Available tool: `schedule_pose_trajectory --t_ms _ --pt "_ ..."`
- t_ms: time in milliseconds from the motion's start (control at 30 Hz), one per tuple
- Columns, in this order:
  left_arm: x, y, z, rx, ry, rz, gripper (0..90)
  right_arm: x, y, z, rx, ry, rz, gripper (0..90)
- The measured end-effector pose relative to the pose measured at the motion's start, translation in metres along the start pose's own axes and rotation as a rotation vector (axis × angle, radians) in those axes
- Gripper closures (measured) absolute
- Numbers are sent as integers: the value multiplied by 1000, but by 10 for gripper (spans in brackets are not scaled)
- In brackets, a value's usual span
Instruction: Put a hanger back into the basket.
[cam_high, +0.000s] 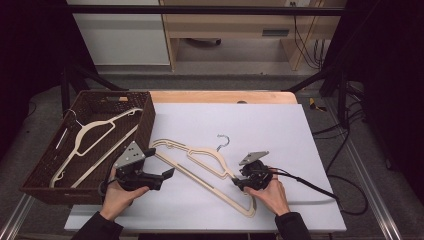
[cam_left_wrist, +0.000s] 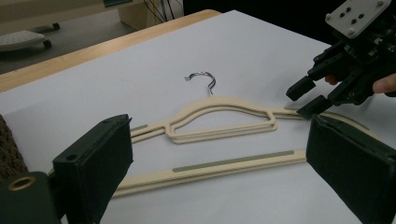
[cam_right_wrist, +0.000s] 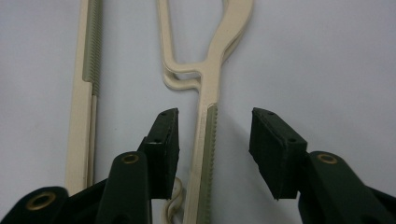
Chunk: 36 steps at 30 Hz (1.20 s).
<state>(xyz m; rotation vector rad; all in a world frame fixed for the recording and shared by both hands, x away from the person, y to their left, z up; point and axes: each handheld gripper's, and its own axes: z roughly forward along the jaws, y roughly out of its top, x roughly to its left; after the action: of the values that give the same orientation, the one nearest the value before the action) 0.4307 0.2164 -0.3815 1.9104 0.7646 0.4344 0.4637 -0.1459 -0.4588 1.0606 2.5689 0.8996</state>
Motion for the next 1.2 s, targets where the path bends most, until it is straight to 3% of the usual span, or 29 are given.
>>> schedule_pose_trajectory --t_ms 67,167,500,800,967,1200 --pt "0 0 -1 -3 3 1 70 2 0 2 17 -2 20 571" --pt "0 1 -1 -3 3 4 71 1 -1 4 34 -11 9 620" --pt "-3 2 -2 -6 1 11 72 1 -2 8 36 7 12 733" --pt "-5 2 0 7 -3 18 75 0 0 7 50 46 91 782" --pt "-7 2 1 9 -5 23 75 -2 1 0 19 29 117 793" --pt "-10 6 6 19 -11 32 76 -5 2 -10 -11 25 76 795"
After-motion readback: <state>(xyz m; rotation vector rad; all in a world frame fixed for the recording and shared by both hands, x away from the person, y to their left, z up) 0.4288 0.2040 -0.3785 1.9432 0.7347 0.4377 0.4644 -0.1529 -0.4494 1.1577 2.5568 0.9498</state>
